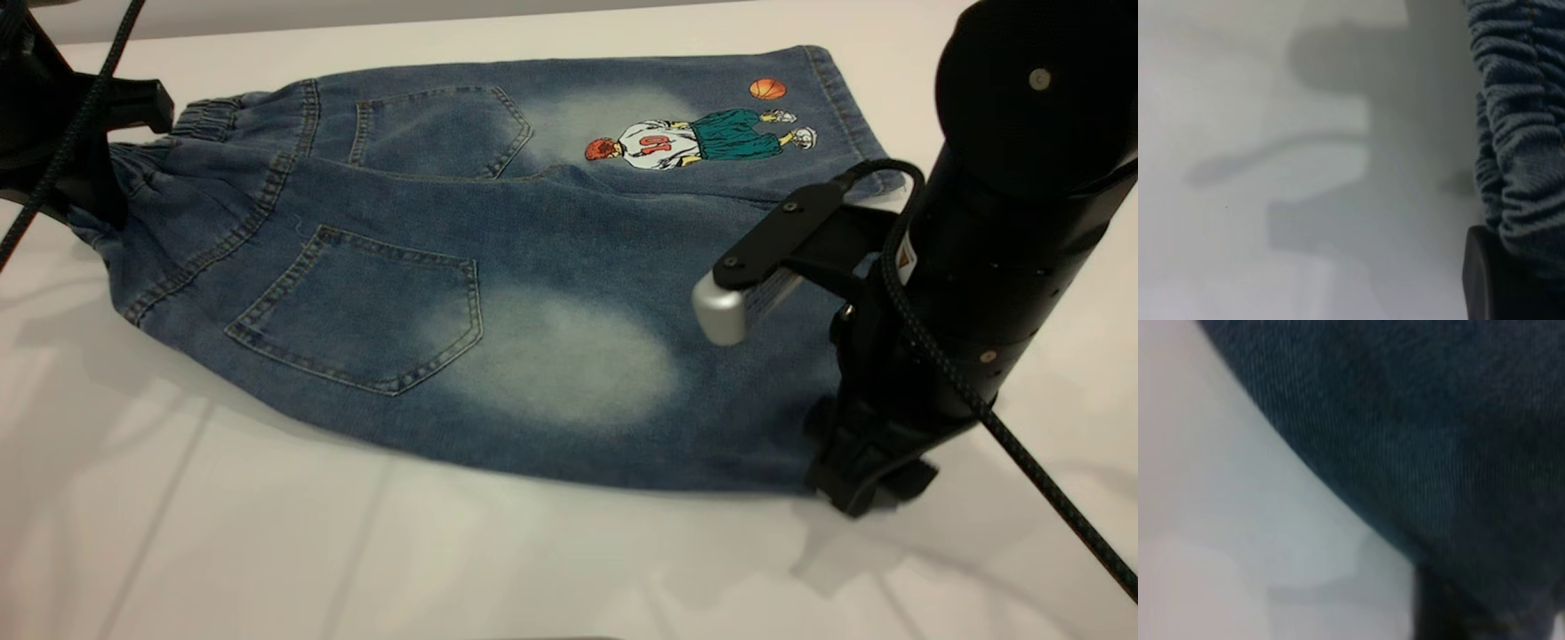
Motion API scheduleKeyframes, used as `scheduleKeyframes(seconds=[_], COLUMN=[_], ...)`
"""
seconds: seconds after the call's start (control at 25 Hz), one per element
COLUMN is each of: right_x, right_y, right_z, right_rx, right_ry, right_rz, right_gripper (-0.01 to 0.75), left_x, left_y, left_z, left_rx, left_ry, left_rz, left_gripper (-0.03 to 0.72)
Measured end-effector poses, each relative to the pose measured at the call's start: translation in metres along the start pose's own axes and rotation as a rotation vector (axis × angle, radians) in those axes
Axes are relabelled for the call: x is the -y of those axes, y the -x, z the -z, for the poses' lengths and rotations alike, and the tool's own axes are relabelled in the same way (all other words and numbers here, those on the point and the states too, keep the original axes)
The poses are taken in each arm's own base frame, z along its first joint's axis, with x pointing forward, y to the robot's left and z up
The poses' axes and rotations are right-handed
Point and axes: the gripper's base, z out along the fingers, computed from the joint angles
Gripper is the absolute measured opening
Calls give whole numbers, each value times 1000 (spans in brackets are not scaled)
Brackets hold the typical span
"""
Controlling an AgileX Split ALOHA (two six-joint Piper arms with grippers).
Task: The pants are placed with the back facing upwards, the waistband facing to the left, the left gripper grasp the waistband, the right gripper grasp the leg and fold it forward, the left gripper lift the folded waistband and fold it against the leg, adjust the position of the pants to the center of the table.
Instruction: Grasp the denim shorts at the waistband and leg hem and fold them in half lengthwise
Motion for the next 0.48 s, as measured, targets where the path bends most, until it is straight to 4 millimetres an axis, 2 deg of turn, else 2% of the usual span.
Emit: scheduleKeyframes(seconds=[0.12, 0.16, 0.36, 0.48], right_x=[5, 6, 8, 7], right_y=[1, 1, 2, 5], right_z=[0, 0, 6, 29], right_rx=[15, 15, 10, 25], right_ry=[-6, -7, -1, 8], right_rz=[-14, -21, -35, -34], right_gripper=[88, 60, 35, 35], left_x=[0, 0, 1, 2], left_y=[0, 0, -1, 0], left_z=[0, 0, 0, 0], left_rx=[-2, -3, -7, 4], left_ry=[-2, -3, -11, -20], left_rz=[8, 13, 37, 57], left_gripper=[91, 91, 91, 91])
